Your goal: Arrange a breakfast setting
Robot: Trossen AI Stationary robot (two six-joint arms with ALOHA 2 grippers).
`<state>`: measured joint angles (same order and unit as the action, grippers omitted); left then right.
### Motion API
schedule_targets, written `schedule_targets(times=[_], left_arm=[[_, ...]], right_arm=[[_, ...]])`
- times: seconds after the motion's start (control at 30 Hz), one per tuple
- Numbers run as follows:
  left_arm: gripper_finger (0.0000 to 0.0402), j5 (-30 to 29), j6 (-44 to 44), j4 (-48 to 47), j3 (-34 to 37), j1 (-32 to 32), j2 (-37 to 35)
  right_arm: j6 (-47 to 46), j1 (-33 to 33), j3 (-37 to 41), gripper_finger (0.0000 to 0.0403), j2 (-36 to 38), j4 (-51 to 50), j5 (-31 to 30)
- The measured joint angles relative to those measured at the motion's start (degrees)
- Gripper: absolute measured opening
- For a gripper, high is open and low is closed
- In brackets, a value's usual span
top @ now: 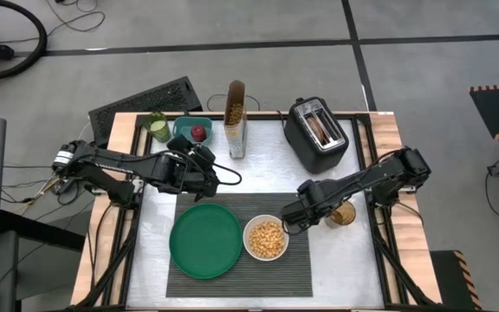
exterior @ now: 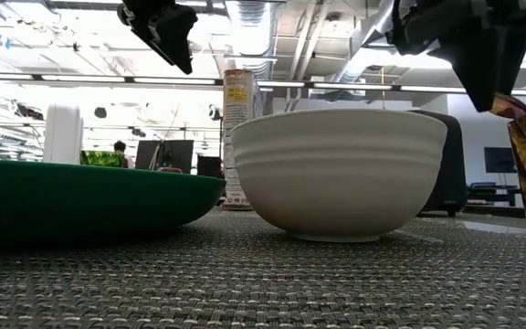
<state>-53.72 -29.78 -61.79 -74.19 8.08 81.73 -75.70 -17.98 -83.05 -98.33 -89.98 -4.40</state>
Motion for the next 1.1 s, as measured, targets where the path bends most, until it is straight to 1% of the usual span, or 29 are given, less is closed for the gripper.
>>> schedule_targets(times=[0.2, 0.37, 0.6, 0.77, 1.1], left_arm=[[0.0281, 0.0, 0.0, 0.0, 0.0, 0.0, 0.0], [0.0281, 0.0, -0.4, 0.0, 0.0, 0.0, 0.0], [0.0281, 0.0, -0.4, 0.0, 0.0, 0.0, 0.0], [0.0281, 0.0, -0.3, 0.0, 0.0, 0.0, 0.0], [0.0281, 0.0, -0.3, 0.0, 0.0, 0.0, 0.0]], right_arm=[[-0.6, 1.8, 0.0, 0.0238, 2.0, -0.1, -0.2], [-0.3, 2.0, 0.0, 0.0235, 2.1, 0.0, 0.0], [0.9, 2.0, 0.0, 0.0216, 2.1, 0.0, 1.9], [0.8, 2.0, 0.0, 0.0179, 2.1, 0.0, 2.2], [1.5, 2.0, 0.0, 0.0073, 2.1, -0.7, 4.3]])
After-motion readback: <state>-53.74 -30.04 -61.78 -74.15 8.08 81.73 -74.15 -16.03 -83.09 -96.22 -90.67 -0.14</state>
